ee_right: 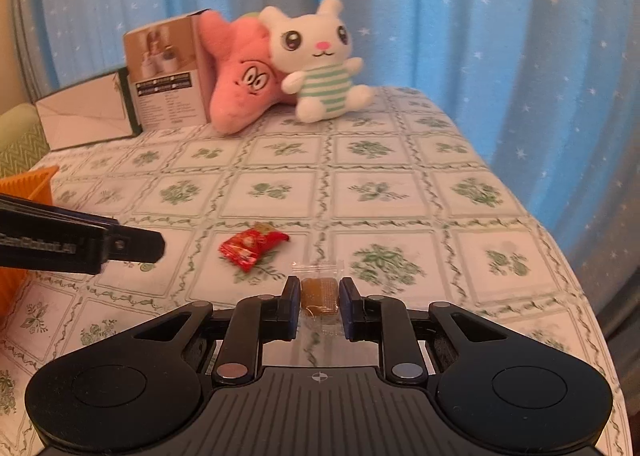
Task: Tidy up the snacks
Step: 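Grasp the small brown candy with the right tool while left grasps the red candy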
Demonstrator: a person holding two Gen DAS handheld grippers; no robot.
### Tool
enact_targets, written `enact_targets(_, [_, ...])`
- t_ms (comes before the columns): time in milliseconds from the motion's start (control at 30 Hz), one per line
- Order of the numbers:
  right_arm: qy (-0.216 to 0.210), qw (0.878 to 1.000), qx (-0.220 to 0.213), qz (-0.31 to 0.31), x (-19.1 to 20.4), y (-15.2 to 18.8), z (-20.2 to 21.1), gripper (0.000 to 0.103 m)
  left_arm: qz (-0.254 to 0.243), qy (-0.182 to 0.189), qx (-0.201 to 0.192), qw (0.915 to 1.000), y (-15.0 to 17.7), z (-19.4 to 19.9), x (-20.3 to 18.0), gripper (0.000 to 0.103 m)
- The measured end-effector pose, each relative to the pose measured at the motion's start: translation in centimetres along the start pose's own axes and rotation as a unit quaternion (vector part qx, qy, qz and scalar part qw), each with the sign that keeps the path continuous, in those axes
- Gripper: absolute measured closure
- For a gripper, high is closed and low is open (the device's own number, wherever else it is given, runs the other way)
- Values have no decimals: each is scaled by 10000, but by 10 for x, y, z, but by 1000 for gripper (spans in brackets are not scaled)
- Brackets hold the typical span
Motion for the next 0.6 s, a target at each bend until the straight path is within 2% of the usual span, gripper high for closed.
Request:
enact_targets(200, [114, 9991, -3, -399, -22, 1, 14, 82, -336, 193, -250, 9989, -12, -29, -21, 59])
enact_targets(467, [198, 9961, 66, -854, -42, 10, 17, 82, -630, 323, -204, 9973, -14, -58, -39, 71])
enact_targets(600, [230, 9961, 73, -853, -43, 12, 16, 82, -745, 265, -143, 9968, -15, -68, -41, 82])
Point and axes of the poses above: each gripper's, at about its wrist camera, not at the fingertips, and z roughly against the way its jaws point, x to its left, y to its underside, the point moved 5 cm from there along -z, roughly the way its jaws point, and after that the axes turned 3 degrees about -z, right-handed, at the moved point
